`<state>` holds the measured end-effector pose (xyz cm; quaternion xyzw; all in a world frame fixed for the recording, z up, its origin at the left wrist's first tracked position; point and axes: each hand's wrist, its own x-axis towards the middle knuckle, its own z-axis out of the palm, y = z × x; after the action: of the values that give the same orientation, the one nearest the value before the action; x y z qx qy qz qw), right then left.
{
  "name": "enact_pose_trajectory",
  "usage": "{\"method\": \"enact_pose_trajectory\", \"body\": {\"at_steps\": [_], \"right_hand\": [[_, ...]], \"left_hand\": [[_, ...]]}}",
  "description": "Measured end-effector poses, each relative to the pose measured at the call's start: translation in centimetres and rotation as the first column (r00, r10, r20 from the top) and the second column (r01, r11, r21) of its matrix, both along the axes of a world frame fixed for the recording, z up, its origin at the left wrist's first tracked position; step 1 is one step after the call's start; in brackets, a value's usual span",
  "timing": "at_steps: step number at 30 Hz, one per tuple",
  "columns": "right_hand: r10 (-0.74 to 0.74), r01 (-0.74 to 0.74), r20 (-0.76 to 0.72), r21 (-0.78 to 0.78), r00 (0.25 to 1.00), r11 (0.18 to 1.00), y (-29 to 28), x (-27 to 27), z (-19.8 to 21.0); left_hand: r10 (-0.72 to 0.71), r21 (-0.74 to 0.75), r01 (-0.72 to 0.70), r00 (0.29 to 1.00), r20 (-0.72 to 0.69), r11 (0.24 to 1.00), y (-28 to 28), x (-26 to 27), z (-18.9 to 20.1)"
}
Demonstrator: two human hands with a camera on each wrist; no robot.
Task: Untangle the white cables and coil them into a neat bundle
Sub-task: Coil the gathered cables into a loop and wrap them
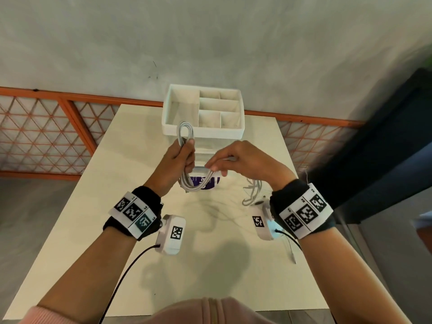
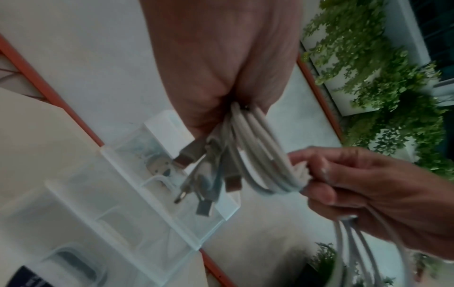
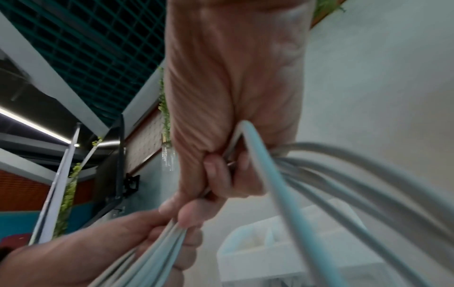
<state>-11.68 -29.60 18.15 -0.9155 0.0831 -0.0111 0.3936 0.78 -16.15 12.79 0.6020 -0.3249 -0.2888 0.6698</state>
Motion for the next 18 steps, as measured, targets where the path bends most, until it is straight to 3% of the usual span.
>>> {"method": "enact_pose_trajectory", "body": {"at_steps": [7, 15, 18], "right_hand": [[0.012, -0.010, 0.138, -0.015, 0.990, 1.000, 1.5, 0.2, 0.4], [0.001, 0.034, 0.158, -0.219, 0.988, 0.975, 2.5, 0.4, 0.6], [-0.044, 0.102, 0.187, -0.315, 0.981, 0.944, 2.5, 0.3, 0.5]], "left_hand": [[-0.080, 0.103, 0.076, 0.996, 0.036, 0.992, -0.7, -1.4, 0.5], [-0.110, 0.121, 0.121, 0.989, -0.095, 0.985, -0.3, -2.7, 1.6], [-0.151, 0.170, 0.154, 0.988, -0.035, 0.973, -0.1, -3.3, 1.5]]}}
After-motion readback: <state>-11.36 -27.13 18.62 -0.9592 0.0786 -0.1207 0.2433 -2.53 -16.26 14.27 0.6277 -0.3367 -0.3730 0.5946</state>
